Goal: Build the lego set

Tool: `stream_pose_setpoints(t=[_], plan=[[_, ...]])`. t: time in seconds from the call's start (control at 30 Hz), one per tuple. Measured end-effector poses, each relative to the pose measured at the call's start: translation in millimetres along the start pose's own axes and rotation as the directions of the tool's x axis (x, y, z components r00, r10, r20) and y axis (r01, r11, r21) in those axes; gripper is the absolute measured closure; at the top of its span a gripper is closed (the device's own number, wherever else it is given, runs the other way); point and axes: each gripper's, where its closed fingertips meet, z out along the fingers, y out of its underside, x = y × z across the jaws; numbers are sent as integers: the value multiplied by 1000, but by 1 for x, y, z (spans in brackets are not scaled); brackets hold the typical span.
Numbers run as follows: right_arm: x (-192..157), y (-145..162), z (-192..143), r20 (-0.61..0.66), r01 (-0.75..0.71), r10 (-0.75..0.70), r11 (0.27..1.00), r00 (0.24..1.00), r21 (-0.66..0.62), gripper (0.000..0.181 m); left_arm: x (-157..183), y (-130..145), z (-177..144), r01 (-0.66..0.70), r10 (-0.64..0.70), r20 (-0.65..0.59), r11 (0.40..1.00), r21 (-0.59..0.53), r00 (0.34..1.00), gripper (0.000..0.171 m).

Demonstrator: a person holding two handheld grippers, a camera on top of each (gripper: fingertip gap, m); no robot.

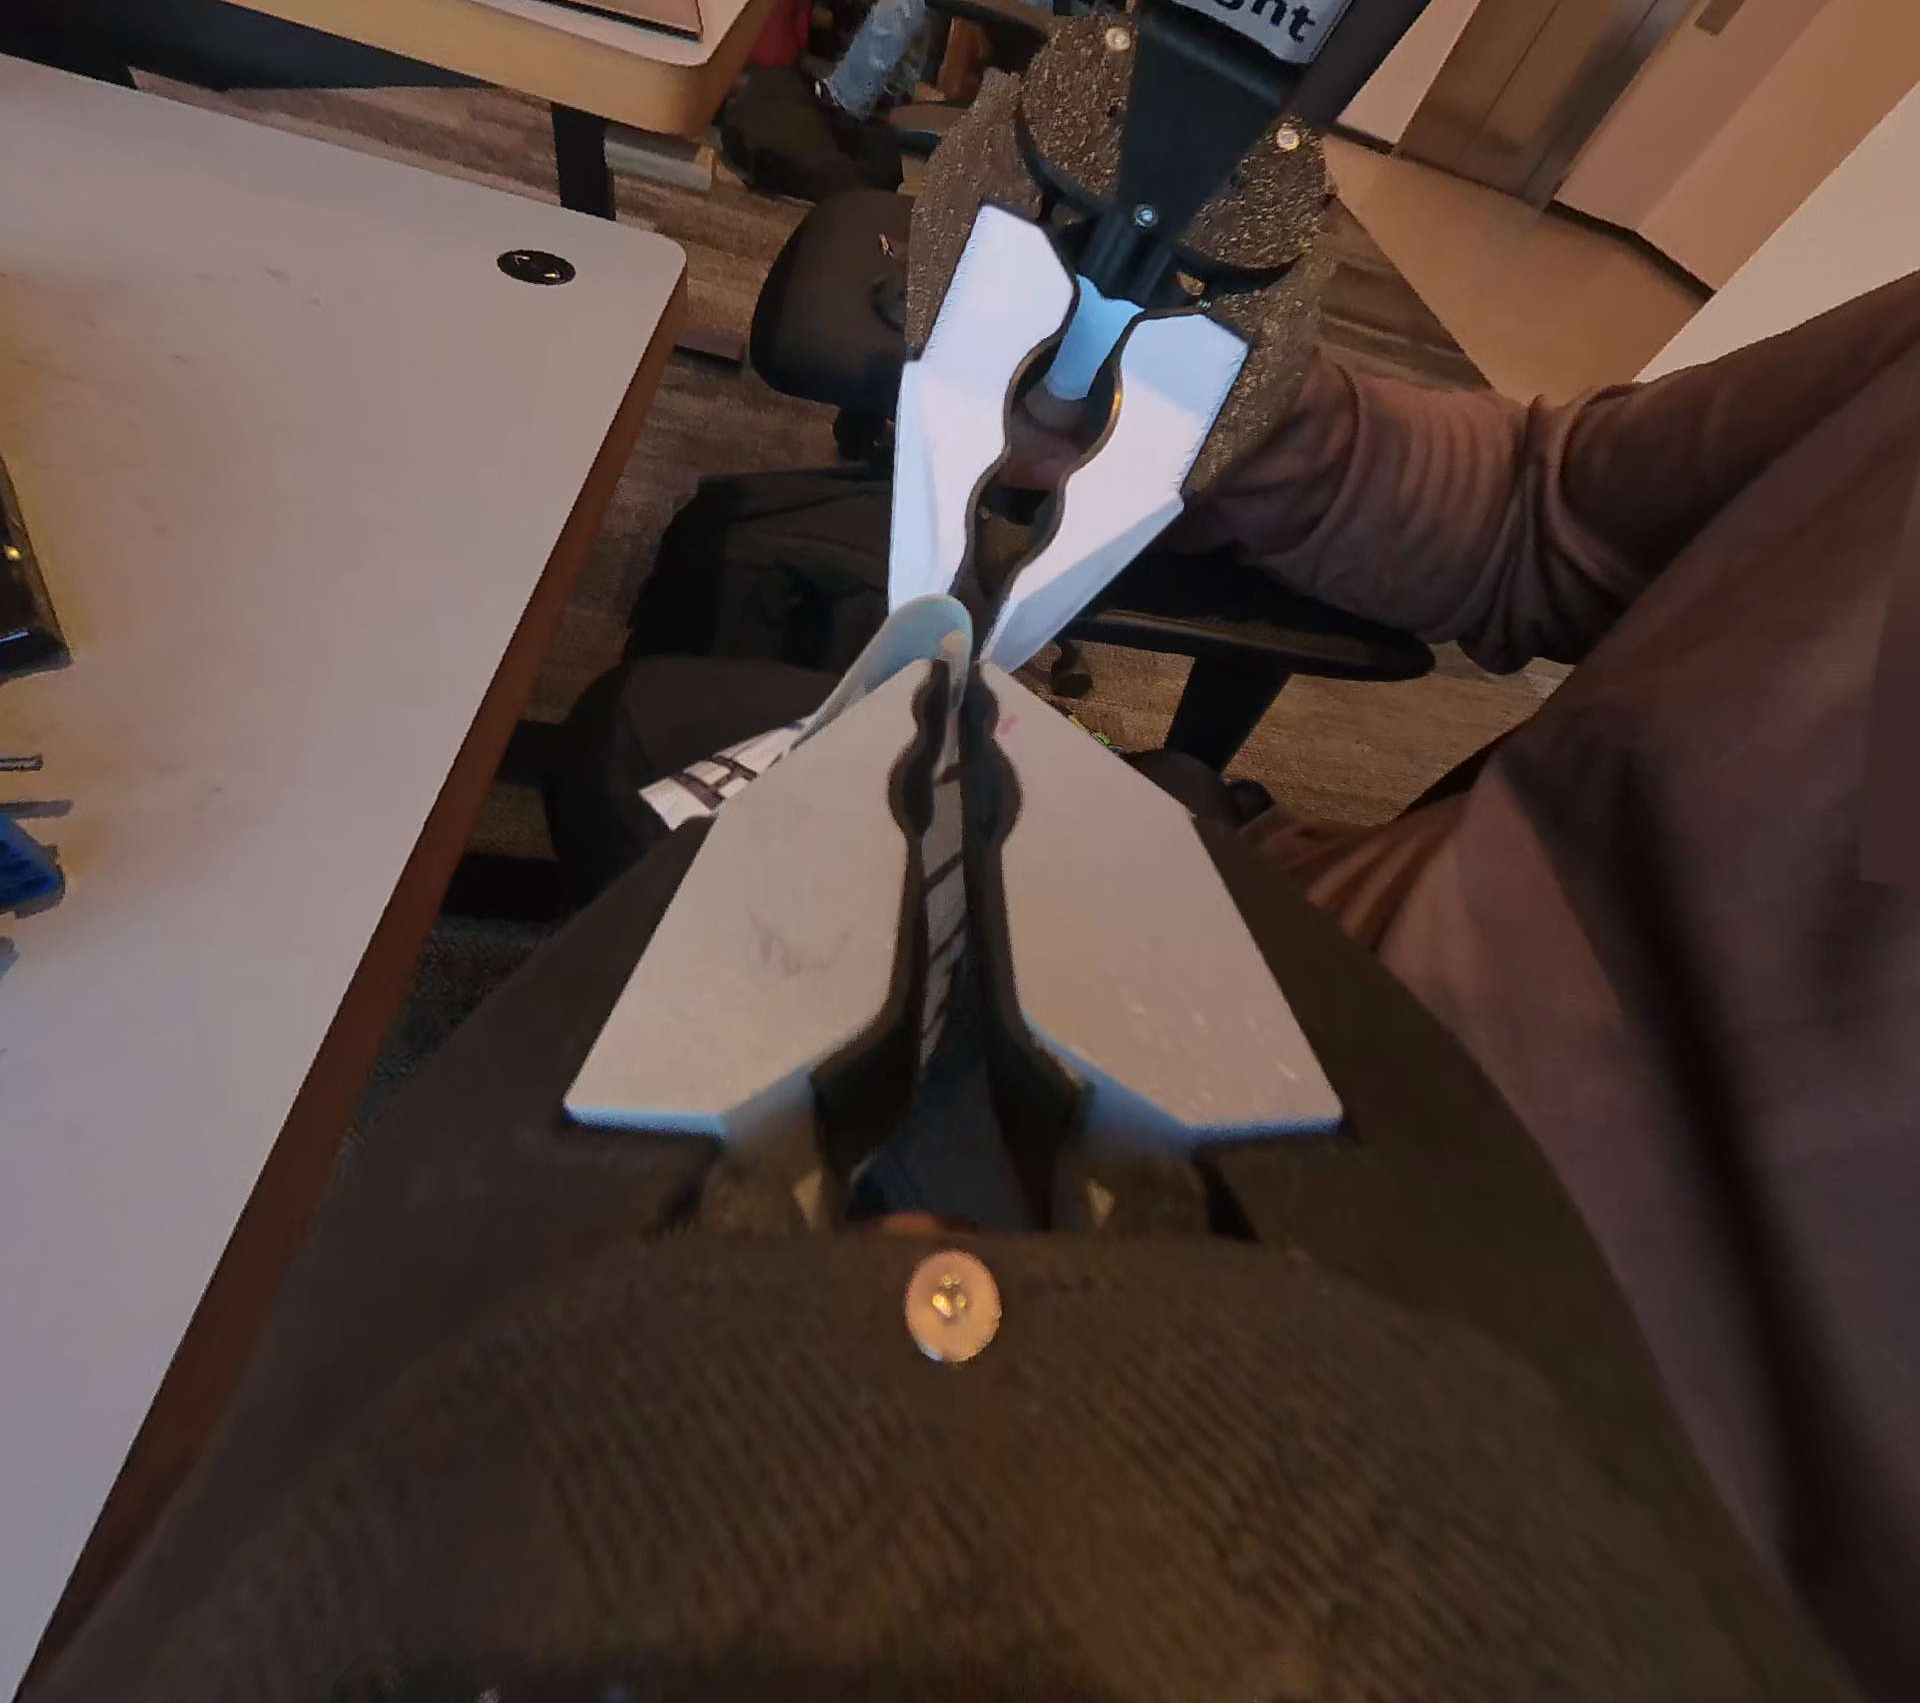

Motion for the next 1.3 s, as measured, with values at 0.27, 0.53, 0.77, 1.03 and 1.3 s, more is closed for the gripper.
stream_pose_setpoints(t=[0.27,0.53,0.77,1.03,1.3], plan=[[10,2,1,-175,167,-183,980,967,-106,176,-1,-7,0,106,-106,-4,993,44,994,164],[21,-8,-5,-383,377,-465,882,798,-284,176,-13,-13,-2,166,-179,78,975,150,981,166],[23,-22,-11,-481,490,-644,765,594,-419,176,-11,-22,-8,123,-147,100,969,214,984,171],[15,-29,-14,-399,357,-371,927,838,-112,176,-14,-15,-6,78,-96,111,984,157,989,171],[8,-29,-20,-250,241,-225,970,942,37,149,1,-10,0,37,-41,37,995,94,998,171]])
